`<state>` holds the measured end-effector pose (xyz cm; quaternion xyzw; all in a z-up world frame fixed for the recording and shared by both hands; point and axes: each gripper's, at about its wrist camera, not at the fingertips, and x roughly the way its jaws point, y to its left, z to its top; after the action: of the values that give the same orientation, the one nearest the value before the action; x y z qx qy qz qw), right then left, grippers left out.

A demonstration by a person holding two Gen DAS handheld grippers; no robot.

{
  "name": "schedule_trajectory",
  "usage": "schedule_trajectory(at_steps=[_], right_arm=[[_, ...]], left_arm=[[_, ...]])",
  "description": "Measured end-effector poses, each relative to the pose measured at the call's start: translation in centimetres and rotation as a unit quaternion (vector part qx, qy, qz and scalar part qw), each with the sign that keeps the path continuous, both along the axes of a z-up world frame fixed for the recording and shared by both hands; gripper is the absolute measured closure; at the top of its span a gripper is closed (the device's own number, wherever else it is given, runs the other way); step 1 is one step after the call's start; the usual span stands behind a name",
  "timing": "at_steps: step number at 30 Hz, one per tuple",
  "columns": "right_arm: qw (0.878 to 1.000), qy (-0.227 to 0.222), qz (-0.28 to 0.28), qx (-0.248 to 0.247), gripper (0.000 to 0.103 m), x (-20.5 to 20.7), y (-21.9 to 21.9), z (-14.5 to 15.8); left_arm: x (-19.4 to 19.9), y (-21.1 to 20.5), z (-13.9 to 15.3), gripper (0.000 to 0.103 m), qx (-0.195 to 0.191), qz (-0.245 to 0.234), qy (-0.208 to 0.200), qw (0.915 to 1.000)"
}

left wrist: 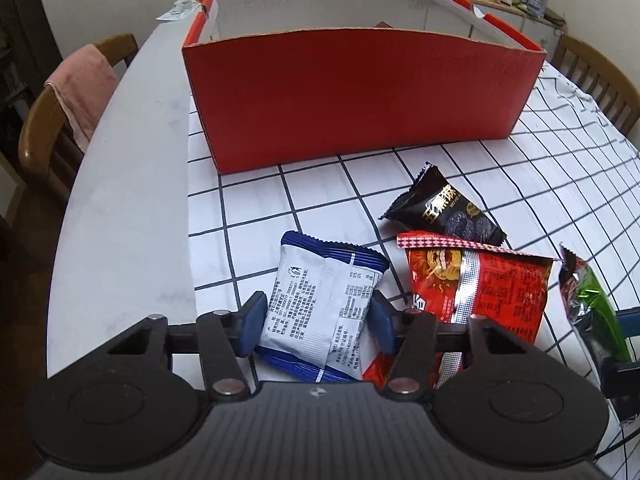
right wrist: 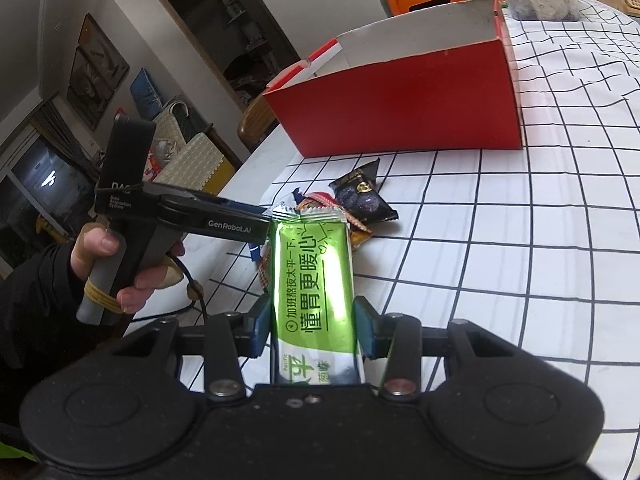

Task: Organize snacks
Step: 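Grasp the green bar with the right gripper while the left grasps the white-blue packet, then carry the green bar and white-blue packet up over the red box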

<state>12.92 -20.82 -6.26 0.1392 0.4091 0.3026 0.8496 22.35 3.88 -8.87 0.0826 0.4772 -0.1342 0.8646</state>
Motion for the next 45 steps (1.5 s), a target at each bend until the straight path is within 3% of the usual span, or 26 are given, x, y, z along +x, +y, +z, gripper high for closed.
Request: schedule_trajectory(at_steps=[8,18,28,36,45], right_arm=[[1.0,-0.008,-0.024,-0.009,0.061,-0.4,-0.7,0.4],[0.998,-0.027,-0.056,-0.023,0.061,-1.0,-2.0,1.2],[0.992,-0.079,-0.08,-0.054,0.061,0.5,-2.0,3.9],[0.982,-0.138,-0.1,-0.082,0.061,3.9,-1.6,7.4],[0.973,-0.171,-0.124,-0.098,0.061,9.7,-0.9,10.0]], left_arm=[[-1.2,0.6,0.5,0.057,-0.014,0.057,-0.017,0.9981],[-3.9,1.3,2.3,0.057,-0.035,0.085,-0.043,0.9948],[-5.7,0.6,7.2,0.057,-0.038,0.088,-0.11,0.9893],[-3.7,-0.5,11.1,0.057,-0.041,0.098,-0.161,0.9812],[1.3,-2.9,13.7,0.057,-0.03,0.108,-0.195,0.9743]])
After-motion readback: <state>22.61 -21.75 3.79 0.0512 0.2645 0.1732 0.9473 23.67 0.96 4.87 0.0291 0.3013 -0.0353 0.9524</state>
